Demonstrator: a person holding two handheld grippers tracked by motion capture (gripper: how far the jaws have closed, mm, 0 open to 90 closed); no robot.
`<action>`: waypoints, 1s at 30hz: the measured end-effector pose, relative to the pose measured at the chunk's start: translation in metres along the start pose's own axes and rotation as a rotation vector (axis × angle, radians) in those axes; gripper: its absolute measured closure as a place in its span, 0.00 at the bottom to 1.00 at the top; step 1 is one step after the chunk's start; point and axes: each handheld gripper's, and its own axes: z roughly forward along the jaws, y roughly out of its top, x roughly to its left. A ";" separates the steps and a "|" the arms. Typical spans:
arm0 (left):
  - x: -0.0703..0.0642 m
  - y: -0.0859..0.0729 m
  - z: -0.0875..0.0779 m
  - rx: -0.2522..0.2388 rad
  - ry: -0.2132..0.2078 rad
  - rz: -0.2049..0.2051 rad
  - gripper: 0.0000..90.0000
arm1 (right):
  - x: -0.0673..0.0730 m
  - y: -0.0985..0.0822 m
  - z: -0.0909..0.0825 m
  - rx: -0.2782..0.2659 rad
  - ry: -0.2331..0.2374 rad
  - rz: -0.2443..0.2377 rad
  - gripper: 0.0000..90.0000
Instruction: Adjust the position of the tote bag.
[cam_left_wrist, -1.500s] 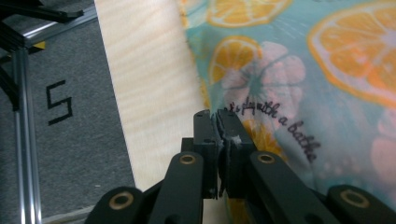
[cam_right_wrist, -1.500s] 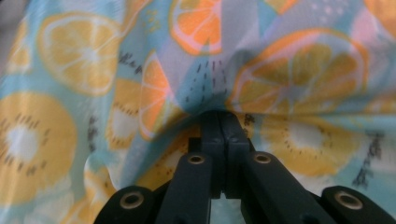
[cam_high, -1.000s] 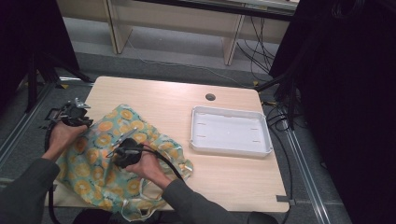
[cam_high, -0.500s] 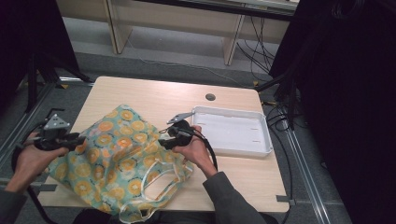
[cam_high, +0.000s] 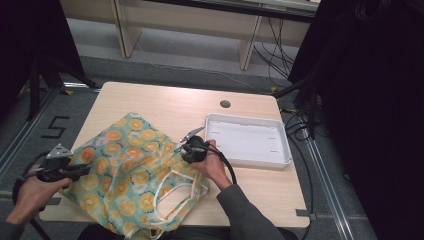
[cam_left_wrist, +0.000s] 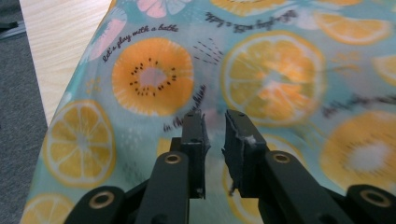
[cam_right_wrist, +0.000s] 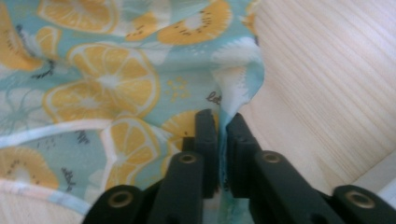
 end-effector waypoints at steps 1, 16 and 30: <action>0.001 0.002 0.005 -0.007 -0.006 -0.015 0.87 | 0.003 -0.001 -0.001 -0.003 -0.004 -0.024 0.99; -0.018 0.058 0.077 -0.001 0.034 0.057 0.90 | 0.004 -0.027 -0.025 -0.014 -0.054 -0.013 1.00; 0.000 0.140 0.143 0.027 0.075 0.193 0.89 | 0.009 -0.035 -0.021 -0.023 -0.020 0.008 0.95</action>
